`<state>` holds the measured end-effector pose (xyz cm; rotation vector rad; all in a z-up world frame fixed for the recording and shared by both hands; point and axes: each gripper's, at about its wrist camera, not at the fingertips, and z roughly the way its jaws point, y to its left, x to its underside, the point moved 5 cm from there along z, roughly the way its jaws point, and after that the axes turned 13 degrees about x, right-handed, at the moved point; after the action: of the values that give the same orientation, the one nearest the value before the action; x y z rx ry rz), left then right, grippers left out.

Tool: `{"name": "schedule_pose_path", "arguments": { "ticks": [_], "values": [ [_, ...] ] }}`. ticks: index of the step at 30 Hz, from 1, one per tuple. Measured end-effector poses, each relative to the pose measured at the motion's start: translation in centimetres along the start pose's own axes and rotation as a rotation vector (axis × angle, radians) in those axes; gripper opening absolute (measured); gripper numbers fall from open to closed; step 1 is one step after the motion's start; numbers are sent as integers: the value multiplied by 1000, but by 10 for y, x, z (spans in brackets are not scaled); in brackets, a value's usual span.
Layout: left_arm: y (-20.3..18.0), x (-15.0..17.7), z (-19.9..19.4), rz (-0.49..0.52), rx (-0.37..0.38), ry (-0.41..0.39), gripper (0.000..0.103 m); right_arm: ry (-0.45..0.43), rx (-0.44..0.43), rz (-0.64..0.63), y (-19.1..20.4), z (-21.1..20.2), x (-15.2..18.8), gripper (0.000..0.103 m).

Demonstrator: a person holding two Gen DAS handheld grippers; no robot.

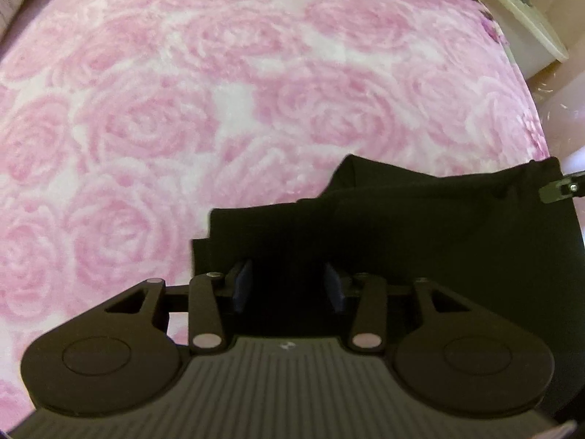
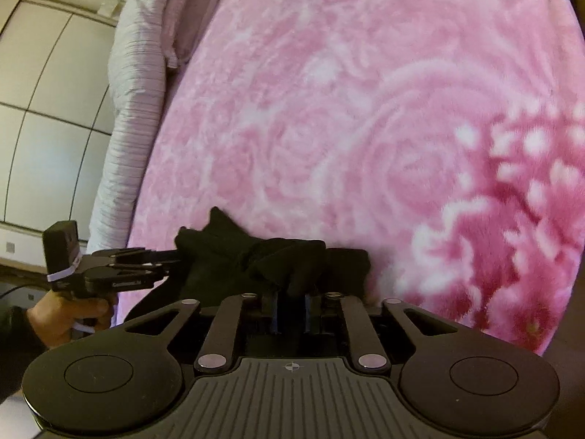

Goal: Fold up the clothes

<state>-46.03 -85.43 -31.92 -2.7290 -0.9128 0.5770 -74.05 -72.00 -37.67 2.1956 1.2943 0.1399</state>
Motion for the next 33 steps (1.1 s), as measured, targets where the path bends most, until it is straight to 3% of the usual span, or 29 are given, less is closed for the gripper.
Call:
{"name": "schedule_pose_path", "arguments": {
  "ticks": [2,7,10,16,22,25,28,31,33],
  "values": [
    [1,1,-13,-3,-23,-22,33,-28,44,-62,9,-16,1,29],
    [-3,36,-66,-50,-51,-96,33,-126,145,-185,29,-59,19,32],
    [-15,76,-84,-56,-30,-86,33,-89,115,-287,58,-56,58,32],
    [-34,145,-69,-80,-3,-6,33,0,44,-499,119,-47,139,32],
    [-8,143,-30,-153,29,-15,37,57,111,-695,134,-8,175,32],
    [-6,142,-34,-130,43,5,37,82,163,-791,135,15,187,31],
    [-8,144,-52,-102,46,29,36,94,150,-701,141,1,167,31],
    [-12,136,-76,-89,55,-51,31,-39,214,-617,135,-28,129,31],
    [-4,127,-75,-161,89,-104,31,-112,281,-564,123,-34,105,31]
  ]
}}
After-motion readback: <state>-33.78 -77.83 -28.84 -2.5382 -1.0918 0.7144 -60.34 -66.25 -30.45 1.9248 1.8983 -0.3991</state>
